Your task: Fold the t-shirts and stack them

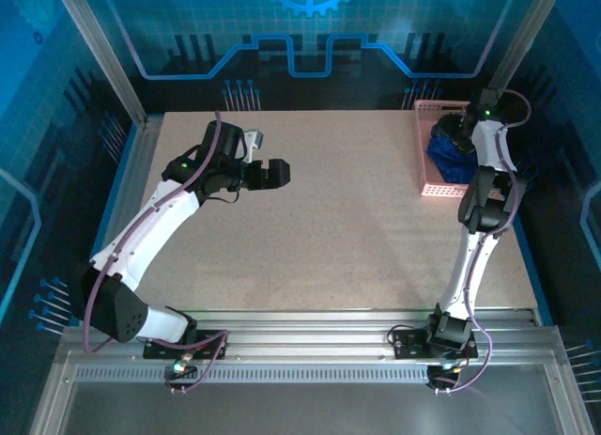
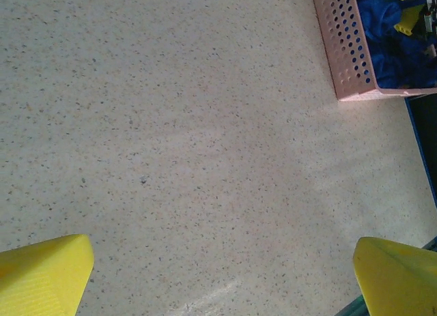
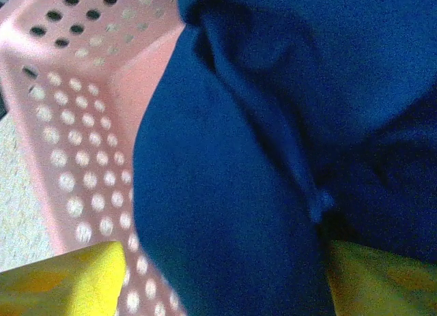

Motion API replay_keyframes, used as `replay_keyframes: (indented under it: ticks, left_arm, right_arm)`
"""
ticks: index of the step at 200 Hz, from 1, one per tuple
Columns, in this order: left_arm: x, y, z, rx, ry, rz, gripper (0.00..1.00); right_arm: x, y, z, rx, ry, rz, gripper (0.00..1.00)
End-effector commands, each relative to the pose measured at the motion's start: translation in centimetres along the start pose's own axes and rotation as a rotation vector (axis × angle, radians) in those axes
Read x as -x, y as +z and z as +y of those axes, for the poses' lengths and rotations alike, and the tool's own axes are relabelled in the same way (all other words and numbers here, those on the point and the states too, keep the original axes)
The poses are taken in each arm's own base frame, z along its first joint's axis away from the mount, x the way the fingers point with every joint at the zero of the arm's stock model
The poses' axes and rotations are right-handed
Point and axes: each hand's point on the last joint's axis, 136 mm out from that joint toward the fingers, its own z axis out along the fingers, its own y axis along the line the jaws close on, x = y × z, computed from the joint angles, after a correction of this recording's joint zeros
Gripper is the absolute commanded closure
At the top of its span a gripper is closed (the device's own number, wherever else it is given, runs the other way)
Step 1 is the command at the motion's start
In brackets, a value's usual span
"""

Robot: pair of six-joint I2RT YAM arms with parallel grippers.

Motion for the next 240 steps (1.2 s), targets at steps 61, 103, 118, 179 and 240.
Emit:
replay_keyframes:
  ticks: [61, 103, 118, 179, 240]
  left_arm:
    - [1.4, -2.3, 3.0, 0.067, -0.049, -0.07, 0.01]
    - [2.7, -3.2, 2.5, 0.043, -0.058, -0.142, 0.01]
    - [3.3, -3.5, 1.9, 0.022, -0.058, -0.169, 0.01]
    - [6.0, -5.9, -0.5, -0.059, -0.024, -0.29, 0.01]
    - [9.2, -11.1, -2.2, -0.085, -0.004, -0.438, 0.01]
  right_arm:
    - [6.0, -4.1, 4.7, 0.04, 0.02, -0.229, 0.88]
    - [8.9, -15.7, 11.6, 0.229, -0.022, -0.415, 0.98]
    - [9.0, -20.3, 13.7, 0.335, -0.012, -0.445, 0.99]
    - [6.1, -41.4, 24.3, 0.75, -0.203, -0.644, 1.0]
    - [-1.9, -52.2, 34.2, 1.181, -0.209, -0.525, 1.0]
